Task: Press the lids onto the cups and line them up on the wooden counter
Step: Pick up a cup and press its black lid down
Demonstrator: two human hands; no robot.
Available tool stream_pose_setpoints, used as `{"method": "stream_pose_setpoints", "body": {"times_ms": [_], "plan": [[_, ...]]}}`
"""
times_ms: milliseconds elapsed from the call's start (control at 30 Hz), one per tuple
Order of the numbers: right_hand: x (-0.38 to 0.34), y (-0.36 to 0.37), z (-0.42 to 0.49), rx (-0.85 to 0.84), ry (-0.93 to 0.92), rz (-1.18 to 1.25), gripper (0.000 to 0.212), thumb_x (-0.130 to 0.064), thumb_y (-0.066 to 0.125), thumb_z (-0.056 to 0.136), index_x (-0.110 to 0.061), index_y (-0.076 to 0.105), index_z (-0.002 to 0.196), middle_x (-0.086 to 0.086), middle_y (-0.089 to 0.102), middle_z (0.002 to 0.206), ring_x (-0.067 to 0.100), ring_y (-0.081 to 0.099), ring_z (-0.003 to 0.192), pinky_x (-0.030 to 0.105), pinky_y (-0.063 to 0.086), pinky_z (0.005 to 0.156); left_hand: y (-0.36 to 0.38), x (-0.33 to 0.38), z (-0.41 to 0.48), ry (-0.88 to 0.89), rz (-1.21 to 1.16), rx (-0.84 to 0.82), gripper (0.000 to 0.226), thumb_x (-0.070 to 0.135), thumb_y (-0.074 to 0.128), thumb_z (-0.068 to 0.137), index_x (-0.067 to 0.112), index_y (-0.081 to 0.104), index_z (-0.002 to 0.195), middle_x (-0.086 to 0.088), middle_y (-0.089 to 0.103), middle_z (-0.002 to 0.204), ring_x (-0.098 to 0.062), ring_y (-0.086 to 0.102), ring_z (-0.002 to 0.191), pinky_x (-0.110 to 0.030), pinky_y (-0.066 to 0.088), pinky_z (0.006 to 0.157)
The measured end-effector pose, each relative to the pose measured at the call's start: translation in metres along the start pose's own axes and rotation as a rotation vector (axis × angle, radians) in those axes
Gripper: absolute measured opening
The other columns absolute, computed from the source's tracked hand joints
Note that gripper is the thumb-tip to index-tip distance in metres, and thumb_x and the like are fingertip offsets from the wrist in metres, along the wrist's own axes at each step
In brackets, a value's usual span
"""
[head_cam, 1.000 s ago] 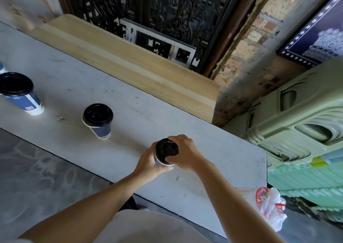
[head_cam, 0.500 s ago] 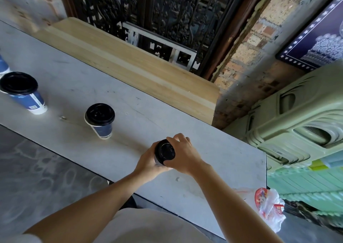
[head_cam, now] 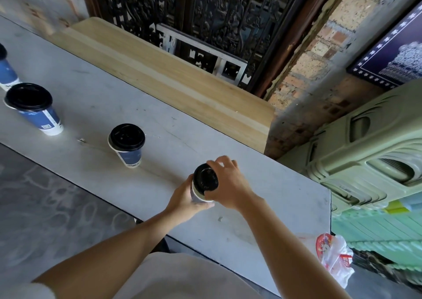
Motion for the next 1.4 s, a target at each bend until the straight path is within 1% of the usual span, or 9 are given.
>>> {"method": "stream_pose_setpoints", "body": {"times_ms": [133,367,500,600,733,900,1000,1200,1400], "plan": [[0.002,0.023,-0.002,-0.048,0.022,-0.016,0.072,-0.035,0.075,0.073,-0.026,0.043,0.136,-0.005,0.033,0.138,0.021,0.032,0.126,0.039,0.055,0.081,-0.002,0.006,-0.002,-0.037,0.007,-0.020,0.083,0.036,0.092,0.065,0.049,0.042,0.130,0.029,0.063,0.112,0.013,0.059,0.103,-0.003,0.045,0.076],[0.005,0.026,0.001,-0.032,0.000,-0.017,0.070,-0.034,0.075,0.074,-0.024,0.045,0.136,-0.005,0.035,0.138,0.022,0.033,0.125,0.038,0.053,0.084,-0.004,0.006,-0.001,-0.096,-0.039,-0.068,0.081,0.028,0.091,0.065,0.043,0.045,0.130,0.026,0.064,0.113,0.006,0.061,0.106,-0.004,0.046,0.077],[0.011,0.029,0.004,-0.032,0.017,0.075,0.077,-0.039,0.079,0.072,-0.029,0.044,0.140,-0.008,0.033,0.142,0.019,0.029,0.128,0.040,0.054,0.088,-0.019,0.017,0.003,-0.272,-0.508,-0.307,0.048,0.019,0.068,0.081,0.030,0.063,0.128,0.004,0.071,0.118,-0.012,0.065,0.111,-0.037,0.051,0.098],[0.016,0.033,0.003,-0.020,0.014,0.179,0.081,-0.036,0.080,0.074,-0.030,0.042,0.145,-0.009,0.033,0.144,0.018,0.027,0.131,0.038,0.051,0.095,-0.024,0.021,0.003,-0.426,-0.756,-0.249,0.032,0.021,0.052,0.098,0.026,0.068,0.126,-0.001,0.069,0.128,-0.017,0.059,0.124,-0.048,0.048,0.103],[0.023,0.039,-0.001,0.045,0.047,0.402,0.078,-0.027,0.081,0.077,-0.026,0.046,0.146,-0.011,0.041,0.139,0.013,0.034,0.127,0.024,0.038,0.095,-0.018,0.018,0.005,-0.441,-0.606,-0.057,0.024,0.027,0.060,0.097,0.028,0.069,0.119,0.003,0.067,0.127,-0.019,0.059,0.124,-0.041,0.058,0.091],[0.047,0.073,-0.011,0.299,0.503,1.323,0.016,-0.020,0.065,0.096,-0.021,0.069,0.111,0.009,0.070,0.113,0.021,0.069,0.090,0.034,0.057,0.071,-0.011,0.024,0.000,-0.391,-0.523,0.039,0.029,0.035,0.042,0.106,0.026,0.066,0.120,0.005,0.064,0.123,-0.012,0.058,0.115,-0.042,0.056,0.090],[0.042,0.090,-0.019,0.259,0.596,1.561,0.019,-0.021,0.058,0.101,-0.012,0.074,0.103,0.014,0.073,0.102,0.025,0.068,0.090,0.031,0.057,0.068,-0.007,0.024,0.001,-0.323,-0.454,0.099,0.031,0.034,0.037,0.108,0.026,0.066,0.114,0.005,0.066,0.114,-0.012,0.062,0.108,-0.039,0.061,0.083],[0.042,0.090,-0.017,0.275,0.611,1.582,0.020,-0.018,0.056,0.102,-0.007,0.073,0.105,0.007,0.071,0.090,0.021,0.066,0.084,0.031,0.058,0.068,-0.008,0.026,0.001,-0.239,-0.385,0.120,0.027,0.032,0.036,0.108,0.031,0.063,0.105,0.008,0.064,0.109,-0.007,0.060,0.103,-0.020,0.057,0.059],[0.034,0.090,-0.015,0.279,0.580,1.442,0.025,-0.021,0.042,0.105,-0.010,0.064,0.110,0.008,0.064,0.104,0.022,0.064,0.101,0.045,0.064,0.071,-0.005,0.026,0.002,-0.206,-0.366,0.097,0.030,0.033,0.031,0.109,0.026,0.060,0.113,0.005,0.064,0.111,-0.010,0.063,0.103,-0.022,0.058,0.059]]}}
Point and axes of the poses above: each hand's wrist, its own z-axis towards the middle knuckle, its own y-axis out of the palm, x = y × z, the point moved 3 cm from there along z, towards the middle knuckle
